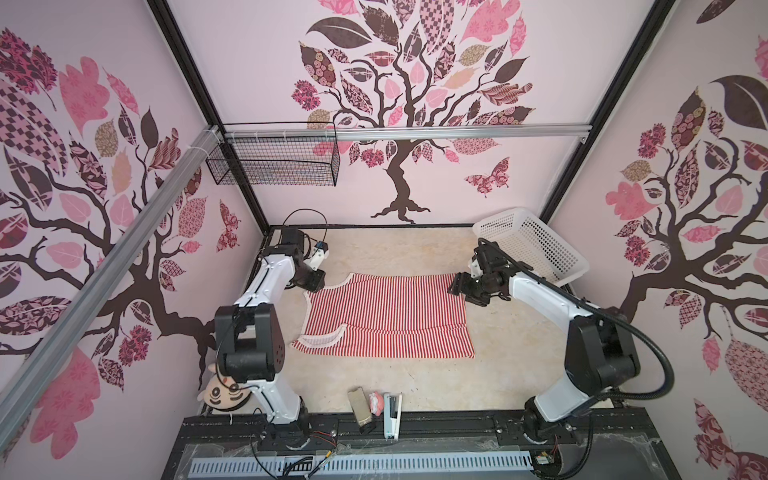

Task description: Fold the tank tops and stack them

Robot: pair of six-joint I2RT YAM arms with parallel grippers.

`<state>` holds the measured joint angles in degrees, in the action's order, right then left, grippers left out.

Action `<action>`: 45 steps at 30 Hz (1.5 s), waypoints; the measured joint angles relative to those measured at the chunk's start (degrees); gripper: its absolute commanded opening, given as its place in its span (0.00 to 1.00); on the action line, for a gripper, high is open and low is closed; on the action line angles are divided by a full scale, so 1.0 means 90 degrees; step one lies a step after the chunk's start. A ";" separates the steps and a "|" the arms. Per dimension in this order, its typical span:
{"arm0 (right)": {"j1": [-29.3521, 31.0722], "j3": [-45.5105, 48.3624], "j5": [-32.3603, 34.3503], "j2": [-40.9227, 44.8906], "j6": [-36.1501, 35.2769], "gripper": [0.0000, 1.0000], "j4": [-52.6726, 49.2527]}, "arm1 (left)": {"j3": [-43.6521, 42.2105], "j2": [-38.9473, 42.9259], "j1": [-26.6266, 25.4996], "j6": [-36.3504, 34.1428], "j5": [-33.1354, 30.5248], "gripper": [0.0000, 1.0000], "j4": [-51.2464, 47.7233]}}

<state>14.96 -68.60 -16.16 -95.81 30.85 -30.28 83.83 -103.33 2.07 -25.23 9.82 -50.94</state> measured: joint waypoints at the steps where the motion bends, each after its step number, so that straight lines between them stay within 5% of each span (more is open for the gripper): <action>1: -0.0078 -0.0168 -0.0007 -0.0206 -0.0010 0.72 0.0007 | 0.0270 -0.0277 -0.0046 0.0068 0.0056 0.37 -0.0039; 8: -0.0435 -0.1280 -0.0010 -0.1486 -0.0087 0.69 -0.0034 | 0.1892 -0.2040 -0.0187 0.0505 0.0631 0.38 -0.0304; 15: -0.0476 -0.2526 0.0085 -0.2676 -0.0134 0.58 -0.0168 | 0.2713 -0.2771 -0.0199 0.0792 0.1348 0.40 -0.0593; 25: -0.0476 -0.4051 0.0413 -0.3699 -0.0221 0.47 -0.0661 | 0.2846 -0.3048 -0.0248 0.1253 0.1991 0.48 -0.0491; 45: -0.0476 -0.4046 0.0665 -0.3973 -0.0425 0.36 -0.0801 | 0.2635 -0.3099 -0.0401 0.1566 0.2300 0.49 -0.0270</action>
<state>10.68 -105.01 -10.17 -131.57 27.03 -37.50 107.55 -131.22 -1.54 -11.14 30.52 -53.36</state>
